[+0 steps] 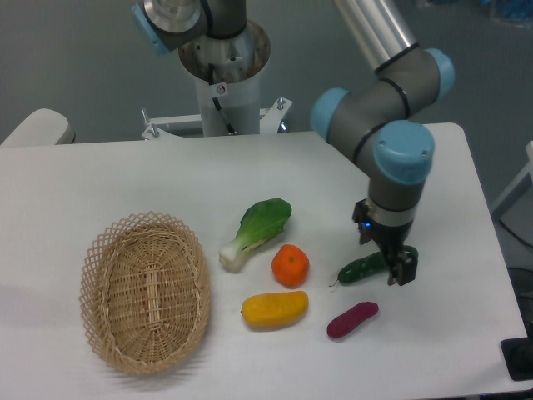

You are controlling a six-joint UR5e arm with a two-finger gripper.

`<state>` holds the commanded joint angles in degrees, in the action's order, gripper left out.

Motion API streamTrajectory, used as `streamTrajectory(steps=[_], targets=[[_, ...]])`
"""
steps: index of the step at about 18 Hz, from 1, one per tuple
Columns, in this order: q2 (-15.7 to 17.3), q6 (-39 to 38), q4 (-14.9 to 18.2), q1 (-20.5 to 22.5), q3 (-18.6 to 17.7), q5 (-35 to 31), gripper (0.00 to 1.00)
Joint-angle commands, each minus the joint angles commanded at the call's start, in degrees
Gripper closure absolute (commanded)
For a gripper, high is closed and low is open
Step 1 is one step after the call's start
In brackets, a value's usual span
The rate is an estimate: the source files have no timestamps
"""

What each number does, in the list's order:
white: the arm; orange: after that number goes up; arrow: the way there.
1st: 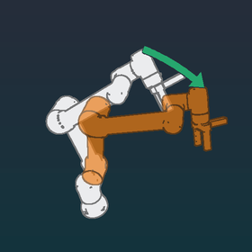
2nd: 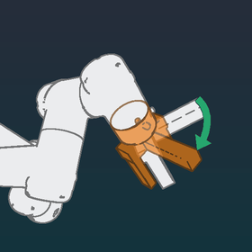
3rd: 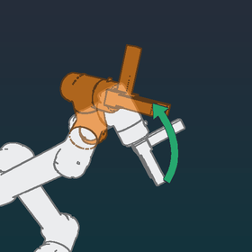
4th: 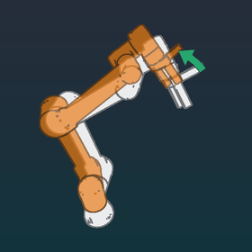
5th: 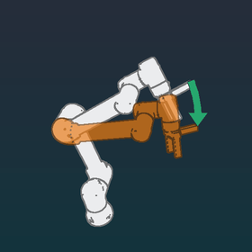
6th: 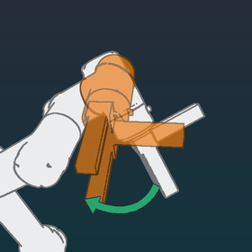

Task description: Place the cucumber on the table

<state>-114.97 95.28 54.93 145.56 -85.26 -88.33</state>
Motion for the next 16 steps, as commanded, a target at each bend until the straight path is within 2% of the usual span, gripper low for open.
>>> streamTrajectory(steps=[3, 6, 7, 10, 11, 16], targets=[[1.6, -2.5, 0.3, -2.9, 1.1, 0.3, 0.00], [1.4, -8.5, 2.1, -5.7, 1.9, -0.3, 0.00], [1.5, -10.1, 3.2, -6.1, 2.8, -0.7, 0.00], [1.2, -10.6, 10.2, -6.4, 6.5, -3.5, 0.00], [1.0, -10.5, 10.9, -6.9, 6.9, -5.4, 0.00], [0.8, -10.4, 11.4, -7.9, 7.9, -7.4, 0.00]])
